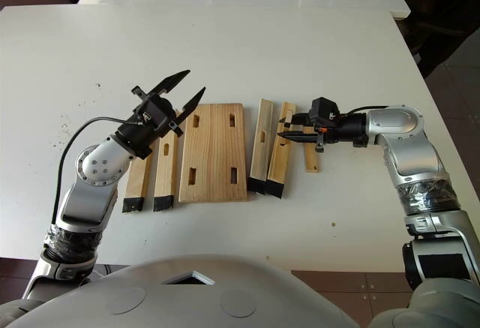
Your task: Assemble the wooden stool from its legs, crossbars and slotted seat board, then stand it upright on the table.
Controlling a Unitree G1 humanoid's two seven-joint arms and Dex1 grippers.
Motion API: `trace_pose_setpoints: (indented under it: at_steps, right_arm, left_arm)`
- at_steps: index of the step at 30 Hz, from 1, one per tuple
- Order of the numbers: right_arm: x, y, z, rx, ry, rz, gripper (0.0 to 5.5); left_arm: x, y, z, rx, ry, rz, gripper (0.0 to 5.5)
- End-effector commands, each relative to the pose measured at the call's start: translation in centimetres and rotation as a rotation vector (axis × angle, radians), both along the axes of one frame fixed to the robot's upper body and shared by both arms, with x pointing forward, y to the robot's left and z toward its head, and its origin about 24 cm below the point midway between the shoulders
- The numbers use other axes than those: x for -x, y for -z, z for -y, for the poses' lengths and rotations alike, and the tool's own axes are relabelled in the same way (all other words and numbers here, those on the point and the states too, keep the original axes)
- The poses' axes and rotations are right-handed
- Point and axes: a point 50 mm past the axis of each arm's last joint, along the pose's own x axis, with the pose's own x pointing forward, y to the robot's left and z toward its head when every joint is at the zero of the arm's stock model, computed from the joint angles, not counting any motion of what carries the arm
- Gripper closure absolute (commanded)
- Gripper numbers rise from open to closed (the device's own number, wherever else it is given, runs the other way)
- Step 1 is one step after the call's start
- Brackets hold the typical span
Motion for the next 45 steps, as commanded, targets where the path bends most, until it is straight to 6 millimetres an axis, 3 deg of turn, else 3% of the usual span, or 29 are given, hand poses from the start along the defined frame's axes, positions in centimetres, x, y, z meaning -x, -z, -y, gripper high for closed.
trace_pose_setpoints:
  at_steps: [1,8,11,16,20,22,24,28,30,36,45]
  right_arm:
    - [3.3,6.1,1.1,0.08,0.084,-0.312,4.2]
    - [2.5,6.2,1.5,0.056,0.188,-0.279,2.98]
    - [2.4,5.6,1.3,0.039,0.196,-0.239,2.94]
    - [2.5,1.4,1.3,0.002,0.188,-0.094,2.94]
    - [3.3,-2.0,1.9,0.084,0.175,0.065,2.94]
    - [4.4,-3.9,1.8,0.052,0.228,0.126,2.94]
    - [6.0,-4.5,1.5,0.033,0.31,0.143,2.94]
    - [11.6,-2.0,-1.3,0.013,0.468,-0.036,2.5]
    - [13.4,-0.9,-3.1,-0.029,0.563,-0.124,2.25]
    - [12.8,0.7,-5.1,-0.042,0.84,-0.167,2.2]
    - [12.1,2.7,-6.2,0.001,0.993,-0.182,2.2]
  left_arm:
    - [-0.1,0.0,-0.1,-0.02,0.016,-0.013,3.5]
    - [-0.1,0.2,0.1,-0.022,0.017,-0.021,3.5]
    - [-0.2,0.3,-0.1,-0.025,0.011,-0.023,3.5]
    - [-0.1,0.3,-0.4,-0.022,-0.018,-0.021,3.5]
    - [0.3,0.4,-0.8,-0.013,-0.06,-0.019,3.5]
    - [0.6,0.5,-1.1,-0.003,-0.095,-0.02,3.5]
    - [1.0,0.6,-1.4,0.002,-0.123,-0.024,3.5]
    - [1.6,0.8,-2.3,-0.005,-0.171,-0.038,3.5]
    - [1.7,0.9,-2.5,-0.013,-0.181,-0.044,3.5]
    - [1.2,0.6,-2.0,-0.028,-0.133,-0.033,3.5]
    - [0.9,0.5,-1.6,-0.038,-0.093,-0.028,3.5]
